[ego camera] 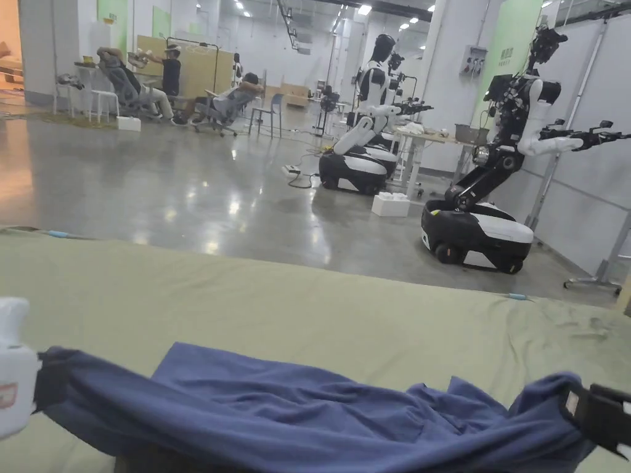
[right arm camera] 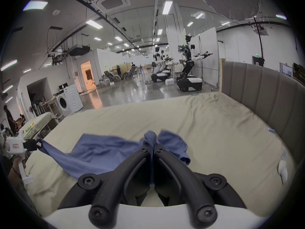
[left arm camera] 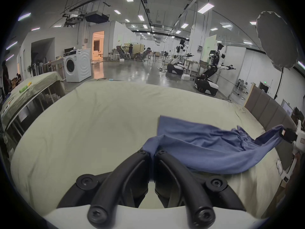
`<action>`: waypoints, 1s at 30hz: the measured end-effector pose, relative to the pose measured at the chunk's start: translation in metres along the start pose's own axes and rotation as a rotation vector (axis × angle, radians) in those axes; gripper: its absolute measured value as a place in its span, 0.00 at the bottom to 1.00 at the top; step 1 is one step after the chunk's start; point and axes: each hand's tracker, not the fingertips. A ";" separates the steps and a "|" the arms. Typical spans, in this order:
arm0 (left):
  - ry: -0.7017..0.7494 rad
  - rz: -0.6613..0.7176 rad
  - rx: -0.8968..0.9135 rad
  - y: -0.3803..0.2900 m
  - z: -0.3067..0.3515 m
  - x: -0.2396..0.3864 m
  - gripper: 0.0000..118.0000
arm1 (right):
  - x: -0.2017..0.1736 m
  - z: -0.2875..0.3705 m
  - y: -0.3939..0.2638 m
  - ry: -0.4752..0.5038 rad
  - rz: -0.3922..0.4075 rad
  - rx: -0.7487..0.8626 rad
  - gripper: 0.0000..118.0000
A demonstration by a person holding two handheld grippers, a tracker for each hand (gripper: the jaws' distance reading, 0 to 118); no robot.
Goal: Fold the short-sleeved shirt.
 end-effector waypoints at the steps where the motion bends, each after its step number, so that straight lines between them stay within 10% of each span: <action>1: 0.003 0.019 -0.002 -0.014 0.013 -0.004 0.04 | 0.001 0.013 -0.013 0.002 -0.021 -0.008 0.04; 6: 0.001 0.098 -0.008 -0.069 0.075 -0.019 0.04 | 0.012 0.067 -0.068 0.002 -0.129 -0.058 0.04; 30: -0.014 0.027 -0.314 -0.221 0.211 -0.014 0.04 | 0.043 0.158 -0.182 -0.166 0.088 -0.523 0.04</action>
